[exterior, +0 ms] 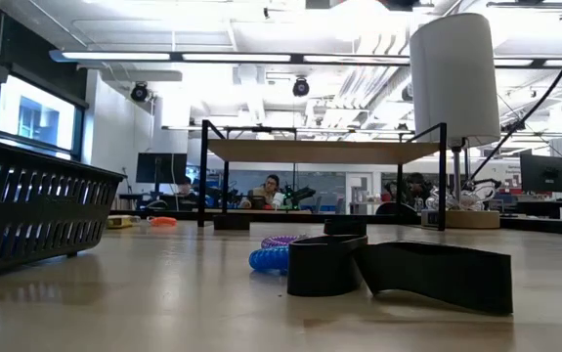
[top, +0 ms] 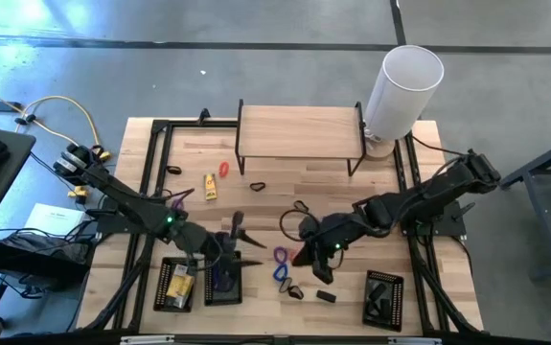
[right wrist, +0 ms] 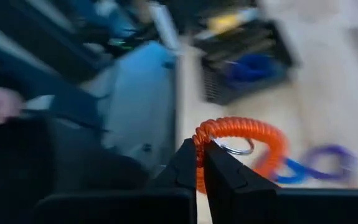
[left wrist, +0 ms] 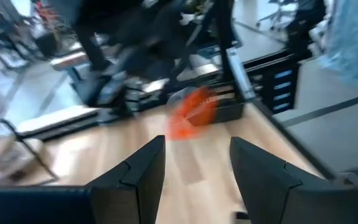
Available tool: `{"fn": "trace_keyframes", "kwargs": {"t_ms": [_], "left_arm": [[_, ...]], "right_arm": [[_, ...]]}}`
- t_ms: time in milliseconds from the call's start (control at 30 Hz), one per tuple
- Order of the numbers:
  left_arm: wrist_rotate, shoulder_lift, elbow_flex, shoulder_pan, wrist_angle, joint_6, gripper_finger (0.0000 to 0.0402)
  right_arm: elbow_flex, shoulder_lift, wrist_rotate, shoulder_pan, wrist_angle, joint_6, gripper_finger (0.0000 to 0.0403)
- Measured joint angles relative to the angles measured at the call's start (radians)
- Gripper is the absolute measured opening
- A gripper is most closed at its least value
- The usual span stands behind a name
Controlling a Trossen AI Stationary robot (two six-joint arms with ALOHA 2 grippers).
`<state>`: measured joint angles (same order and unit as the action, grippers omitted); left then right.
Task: Pick & Place Office Desk Supplies
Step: Put the orange spring key chain into the middle black basket
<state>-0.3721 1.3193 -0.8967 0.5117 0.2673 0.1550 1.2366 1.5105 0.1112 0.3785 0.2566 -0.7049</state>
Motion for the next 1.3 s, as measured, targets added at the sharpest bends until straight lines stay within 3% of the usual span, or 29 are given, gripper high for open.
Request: {"fn": "trace_keyframes", "kwargs": {"t_ms": [167, 300, 567, 1067, 1300], "left_arm": [[0.007, 0.007, 0.0, -0.061, -0.001, 0.001, 0.0172], [0.036, 0.01, 0.0, -0.091, -0.004, -0.081, 0.0172], [0.254, 0.01, 0.0, -0.106, 0.009, -0.125, 0.0172], [0.247, 0.022, 0.0, -0.167, 0.014, -0.081, 0.0172], [0.388, 0.05, 0.0, -0.174, 0.079, -0.083, 0.0172]], "right_arm": [[0.0, 0.015, 0.057, 0.015, -0.17, 0.001, 0.0003], [-0.001, 0.019, 0.037, 0.008, -0.175, 0.017, 0.0003], [-0.001, 0.019, 0.025, -0.02, -0.18, 0.021, 0.0003], [-0.001, 0.02, 0.056, -0.054, -0.231, 0.021, 0.0003], [0.002, 0.056, 0.093, -0.069, -0.25, -0.002, 0.0003]]}}
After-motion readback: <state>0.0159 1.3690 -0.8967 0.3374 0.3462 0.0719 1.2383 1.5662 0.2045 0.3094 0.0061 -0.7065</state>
